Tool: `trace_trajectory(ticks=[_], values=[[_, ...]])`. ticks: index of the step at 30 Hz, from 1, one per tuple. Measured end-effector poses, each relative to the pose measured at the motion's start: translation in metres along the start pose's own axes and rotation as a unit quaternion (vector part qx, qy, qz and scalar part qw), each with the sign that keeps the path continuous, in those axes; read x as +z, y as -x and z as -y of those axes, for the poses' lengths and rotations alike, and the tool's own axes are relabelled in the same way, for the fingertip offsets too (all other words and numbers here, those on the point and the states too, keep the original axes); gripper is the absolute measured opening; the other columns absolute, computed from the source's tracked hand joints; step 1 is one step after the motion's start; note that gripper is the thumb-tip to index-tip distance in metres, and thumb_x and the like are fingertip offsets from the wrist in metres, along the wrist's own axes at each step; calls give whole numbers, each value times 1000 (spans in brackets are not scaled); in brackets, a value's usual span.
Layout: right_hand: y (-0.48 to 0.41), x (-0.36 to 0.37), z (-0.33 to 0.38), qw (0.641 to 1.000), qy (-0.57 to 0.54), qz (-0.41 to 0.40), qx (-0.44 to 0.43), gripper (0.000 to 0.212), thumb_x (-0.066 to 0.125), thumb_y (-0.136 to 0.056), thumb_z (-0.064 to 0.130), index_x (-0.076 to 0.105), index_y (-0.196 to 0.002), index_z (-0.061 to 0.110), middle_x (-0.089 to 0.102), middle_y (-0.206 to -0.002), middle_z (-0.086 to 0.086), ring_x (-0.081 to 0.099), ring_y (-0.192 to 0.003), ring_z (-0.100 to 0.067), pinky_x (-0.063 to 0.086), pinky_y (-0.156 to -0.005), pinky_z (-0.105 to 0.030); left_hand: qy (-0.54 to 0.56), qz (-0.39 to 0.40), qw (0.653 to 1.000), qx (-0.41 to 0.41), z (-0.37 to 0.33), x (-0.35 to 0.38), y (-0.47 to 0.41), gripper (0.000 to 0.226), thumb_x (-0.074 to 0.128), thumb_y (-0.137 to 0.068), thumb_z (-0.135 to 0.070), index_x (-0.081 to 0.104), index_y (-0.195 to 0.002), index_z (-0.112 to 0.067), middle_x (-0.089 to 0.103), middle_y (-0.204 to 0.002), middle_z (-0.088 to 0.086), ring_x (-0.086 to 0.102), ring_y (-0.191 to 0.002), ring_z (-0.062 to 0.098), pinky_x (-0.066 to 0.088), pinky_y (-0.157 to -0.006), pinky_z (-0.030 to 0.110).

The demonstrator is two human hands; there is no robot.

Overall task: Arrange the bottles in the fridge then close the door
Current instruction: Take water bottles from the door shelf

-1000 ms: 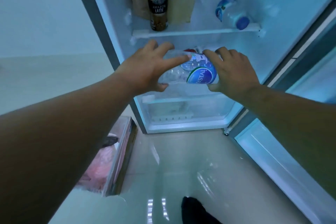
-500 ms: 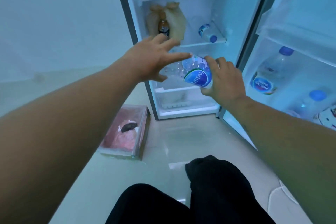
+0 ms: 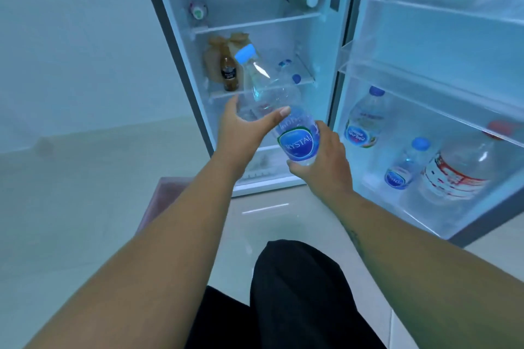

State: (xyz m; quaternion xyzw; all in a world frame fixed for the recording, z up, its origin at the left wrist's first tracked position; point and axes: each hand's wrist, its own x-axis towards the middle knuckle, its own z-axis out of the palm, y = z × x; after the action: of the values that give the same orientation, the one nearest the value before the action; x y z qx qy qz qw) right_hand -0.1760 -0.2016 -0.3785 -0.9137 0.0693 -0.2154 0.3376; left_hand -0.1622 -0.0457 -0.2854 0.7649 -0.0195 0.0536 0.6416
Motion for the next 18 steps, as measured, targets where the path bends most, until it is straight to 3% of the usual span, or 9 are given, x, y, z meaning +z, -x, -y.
trace_trajectory(ticks=[2, 4, 9, 12, 15, 18], values=[[3, -2, -10, 1000, -23, -5, 20, 92, 80, -61, 44, 32, -138, 26, 50, -120, 0, 50, -108, -25, 51, -82, -44, 59, 23, 998, -26, 3, 21, -2, 48, 87, -72, -38, 52, -105, -39, 61, -96, -29, 61, -89, -13, 55, -93, 37], [6, -3, -16, 999, -39, 0, 23, 92, 80, -62, 43, 32, -138, 25, 49, -123, 0, 49, -110, -24, 50, -85, -44, 92, 53, 993, -42, 8, 32, -5, 60, 87, -70, -41, 56, -120, -30, 68, -113, -14, 68, -100, 3, 58, -90, 46], [17, -8, -45, 995, -66, -23, 75, 93, 83, -61, 42, 33, -138, 23, 50, -121, -1, 49, -109, -24, 49, -88, -44, 90, 136, 981, -101, 13, 68, -16, 91, 91, -63, -41, 43, -140, -30, 61, -129, 0, 68, -107, 18, 61, -76, 49], [29, -8, -58, 987, -102, -15, 120, 98, 81, -60, 54, 31, -139, 26, 48, -126, 3, 48, -117, -20, 47, -93, -42, 67, 154, 981, -98, 18, 86, -16, 82, 90, -67, -35, 45, -136, -30, 60, -126, 3, 69, -104, 21, 62, -71, 49], [29, -19, -77, 986, -118, 12, 121, 86, 59, -70, 72, 32, -140, 29, 45, -130, 6, 42, -121, -14, 41, -100, -37, 58, 157, 981, -97, 25, 97, -16, 77, 89, -70, -33, 46, -133, -28, 59, -124, 3, 69, -100, 21, 62, -71, 49], [16, -38, -106, 994, -38, -64, 82, 71, 46, -84, 64, 37, -140, 20, 45, -131, -3, 38, -122, -21, 33, -104, -35, 55, 160, 981, -98, 35, 102, -18, 75, 89, -70, -30, 46, -132, -30, 60, -123, 2, 69, -99, 20, 62, -72, 51]])
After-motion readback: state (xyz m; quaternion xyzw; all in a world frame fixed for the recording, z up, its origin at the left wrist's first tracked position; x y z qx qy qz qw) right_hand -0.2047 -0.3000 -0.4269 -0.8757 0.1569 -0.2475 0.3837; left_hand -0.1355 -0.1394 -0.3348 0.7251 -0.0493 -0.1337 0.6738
